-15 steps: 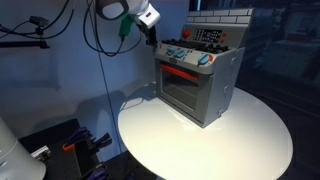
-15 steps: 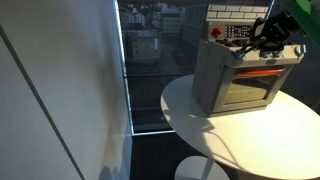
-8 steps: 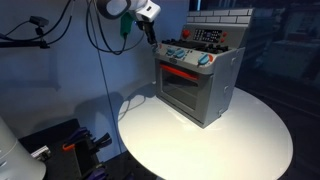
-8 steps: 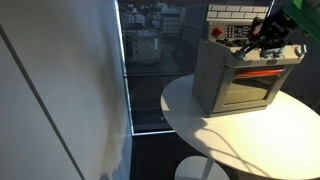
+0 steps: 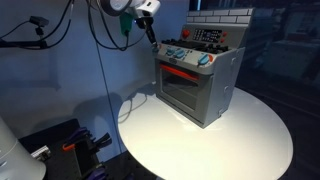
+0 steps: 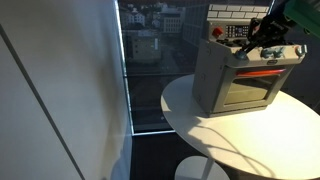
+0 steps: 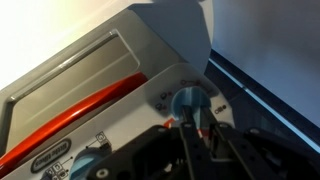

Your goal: Turn the first and third knob from the left in a clockwise direction

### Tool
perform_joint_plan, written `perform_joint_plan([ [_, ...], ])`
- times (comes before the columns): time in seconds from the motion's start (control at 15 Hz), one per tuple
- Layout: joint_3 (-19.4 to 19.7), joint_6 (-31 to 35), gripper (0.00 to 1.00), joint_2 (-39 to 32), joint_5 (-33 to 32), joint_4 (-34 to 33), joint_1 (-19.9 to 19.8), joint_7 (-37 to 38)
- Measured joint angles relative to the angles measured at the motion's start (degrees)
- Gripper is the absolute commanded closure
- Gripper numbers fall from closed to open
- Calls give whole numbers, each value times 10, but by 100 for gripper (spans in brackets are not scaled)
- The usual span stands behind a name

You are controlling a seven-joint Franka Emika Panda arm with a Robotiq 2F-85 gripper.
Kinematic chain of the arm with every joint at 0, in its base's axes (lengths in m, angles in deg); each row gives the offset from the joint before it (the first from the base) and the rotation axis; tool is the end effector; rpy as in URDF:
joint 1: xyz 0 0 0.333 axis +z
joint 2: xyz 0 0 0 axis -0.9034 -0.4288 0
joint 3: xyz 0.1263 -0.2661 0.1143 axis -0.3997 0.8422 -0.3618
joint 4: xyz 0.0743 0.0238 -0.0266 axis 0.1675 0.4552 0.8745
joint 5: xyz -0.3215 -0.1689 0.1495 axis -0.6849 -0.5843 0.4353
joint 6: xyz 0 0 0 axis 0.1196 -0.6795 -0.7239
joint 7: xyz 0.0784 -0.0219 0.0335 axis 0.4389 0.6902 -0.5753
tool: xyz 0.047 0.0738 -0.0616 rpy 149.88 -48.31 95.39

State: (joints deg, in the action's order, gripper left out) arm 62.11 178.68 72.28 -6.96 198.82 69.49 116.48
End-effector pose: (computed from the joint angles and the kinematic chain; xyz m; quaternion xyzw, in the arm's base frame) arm 0.5395 0.1067 0.4443 -0.9197 0.2546 -0.2415 0.1759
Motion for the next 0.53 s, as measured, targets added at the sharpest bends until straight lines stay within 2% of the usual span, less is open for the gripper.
perform_joint_plan([
  [0.53,0,-25,95,0,-89,-10,-2,23],
])
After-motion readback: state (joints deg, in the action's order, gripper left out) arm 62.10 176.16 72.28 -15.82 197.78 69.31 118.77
